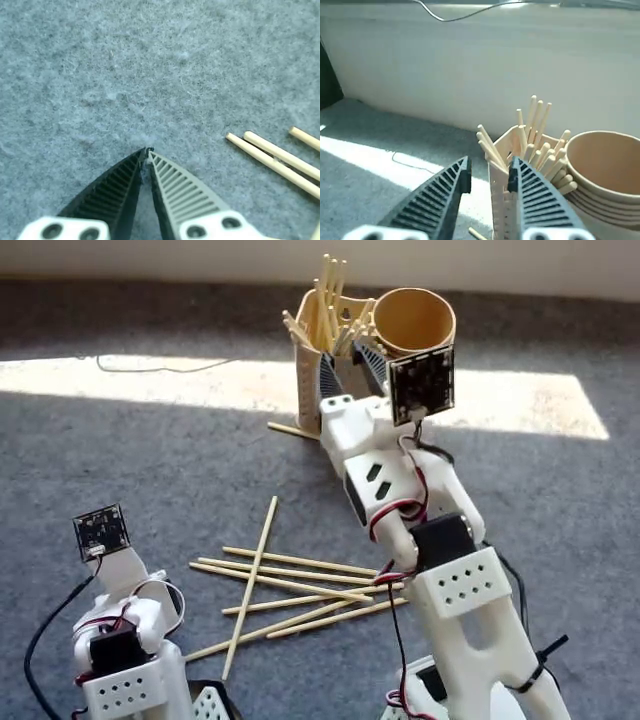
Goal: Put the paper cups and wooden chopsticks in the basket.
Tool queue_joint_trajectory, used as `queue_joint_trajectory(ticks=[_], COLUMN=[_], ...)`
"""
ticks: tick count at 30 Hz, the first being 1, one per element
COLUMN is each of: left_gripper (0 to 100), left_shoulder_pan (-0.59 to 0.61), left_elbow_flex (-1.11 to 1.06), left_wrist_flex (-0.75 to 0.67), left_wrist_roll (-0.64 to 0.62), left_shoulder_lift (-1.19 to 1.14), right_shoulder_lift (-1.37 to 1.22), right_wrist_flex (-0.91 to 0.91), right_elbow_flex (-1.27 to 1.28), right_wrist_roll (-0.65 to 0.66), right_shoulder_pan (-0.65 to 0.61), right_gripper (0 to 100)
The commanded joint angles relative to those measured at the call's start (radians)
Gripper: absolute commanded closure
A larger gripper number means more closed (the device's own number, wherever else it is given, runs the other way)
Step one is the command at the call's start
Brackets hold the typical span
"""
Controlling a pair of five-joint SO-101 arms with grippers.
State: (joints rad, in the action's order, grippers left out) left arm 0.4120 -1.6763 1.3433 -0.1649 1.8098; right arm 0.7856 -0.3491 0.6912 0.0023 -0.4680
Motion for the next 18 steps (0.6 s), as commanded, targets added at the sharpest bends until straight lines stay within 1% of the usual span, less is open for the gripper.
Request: queue_joint_trajectory(ticks=[1,8,11,16,18], left_gripper=[99,99,99,99,99], left_shoulder_pan=[-0.008,-0.008,-0.008,-0.008,-0.008], left_elbow_flex=[-0.019,-0.019,-0.019,-0.019,-0.019], left_wrist_flex=[0.005,0.005,0.005,0.005,0.005], left_wrist_roll=[0.005,0.005,0.005,0.005,0.005], left_shoulder_lift=[0.002,0.002,0.002,0.002,0.002], right_shoulder_lift=[0.058,0.036,-0.001,-0.148,-0.222], right_wrist_flex=[-0.137,-0.318,-0.366,-0.406,-0.406], right_elbow_flex=[-0.019,-0.019,-0.031,-0.065,-0.068], right_wrist_roll=[-0.011,-0.012,-0.015,-0.017,-0.043], right_shoulder_pan=[-0.047,-0.151,-0.191,-0.216,-0.222], right_gripper=[86.4,86.4,86.4,86.4,86.4])
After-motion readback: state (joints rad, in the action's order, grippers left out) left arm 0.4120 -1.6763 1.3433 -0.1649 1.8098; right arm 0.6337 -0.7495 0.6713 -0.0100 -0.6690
